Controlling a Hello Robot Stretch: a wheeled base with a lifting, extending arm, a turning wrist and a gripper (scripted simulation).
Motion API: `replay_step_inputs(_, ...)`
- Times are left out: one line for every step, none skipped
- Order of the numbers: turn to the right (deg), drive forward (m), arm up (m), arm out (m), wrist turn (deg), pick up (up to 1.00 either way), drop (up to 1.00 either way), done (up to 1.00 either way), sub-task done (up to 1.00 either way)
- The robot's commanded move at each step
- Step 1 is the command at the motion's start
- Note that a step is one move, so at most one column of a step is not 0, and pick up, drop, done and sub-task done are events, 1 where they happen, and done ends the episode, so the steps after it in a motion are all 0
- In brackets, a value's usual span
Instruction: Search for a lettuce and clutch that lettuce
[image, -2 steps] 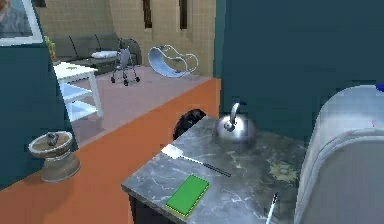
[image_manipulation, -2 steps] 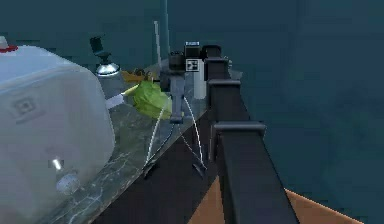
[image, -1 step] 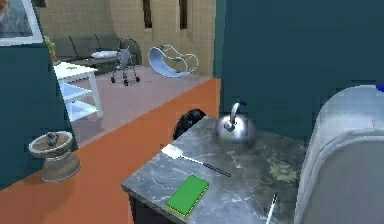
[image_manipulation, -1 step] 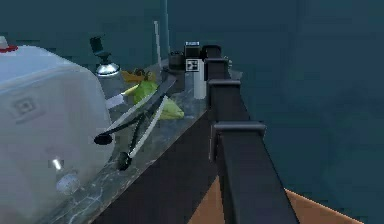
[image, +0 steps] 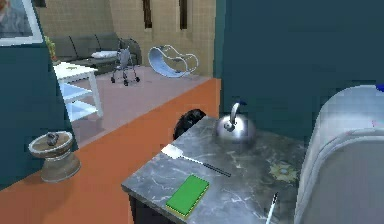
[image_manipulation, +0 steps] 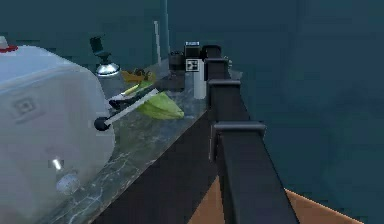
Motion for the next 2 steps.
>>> replay_step_inputs(0.0,0.00,0.00,0.00,45.0,0.00,0.00,0.00,0.00)
replay_step_inputs(0.0,0.00,0.00,0.00,33.0,0.00,0.00,0.00,0.00)
